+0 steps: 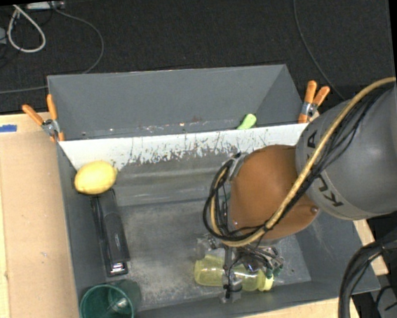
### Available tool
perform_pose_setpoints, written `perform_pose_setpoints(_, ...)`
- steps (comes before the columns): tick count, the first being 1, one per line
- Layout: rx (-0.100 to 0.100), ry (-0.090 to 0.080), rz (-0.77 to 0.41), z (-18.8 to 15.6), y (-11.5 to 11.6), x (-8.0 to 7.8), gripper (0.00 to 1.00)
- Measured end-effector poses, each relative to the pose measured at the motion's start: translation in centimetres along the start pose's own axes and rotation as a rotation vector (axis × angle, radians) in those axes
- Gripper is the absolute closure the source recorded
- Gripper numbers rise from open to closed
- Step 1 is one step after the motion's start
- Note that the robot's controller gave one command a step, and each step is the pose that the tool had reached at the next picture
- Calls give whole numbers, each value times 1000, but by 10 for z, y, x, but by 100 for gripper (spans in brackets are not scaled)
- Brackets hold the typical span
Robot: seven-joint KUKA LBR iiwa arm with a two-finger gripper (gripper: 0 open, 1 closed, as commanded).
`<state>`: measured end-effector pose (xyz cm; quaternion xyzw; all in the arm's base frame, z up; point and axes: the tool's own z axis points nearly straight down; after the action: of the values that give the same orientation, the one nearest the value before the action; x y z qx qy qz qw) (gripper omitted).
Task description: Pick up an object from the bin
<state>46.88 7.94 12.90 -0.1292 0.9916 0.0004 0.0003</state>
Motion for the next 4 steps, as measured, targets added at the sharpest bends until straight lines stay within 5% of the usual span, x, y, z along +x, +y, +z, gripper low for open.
perform_pose_setpoints(2, -1, -20, 16, 57, -53, 5, 0)
perform_pose_setpoints(3, -1, -14, -185, 59, -29, 6, 100)
perform_pose_setpoints(4, -1, -14, -185, 59, -29, 6, 100)
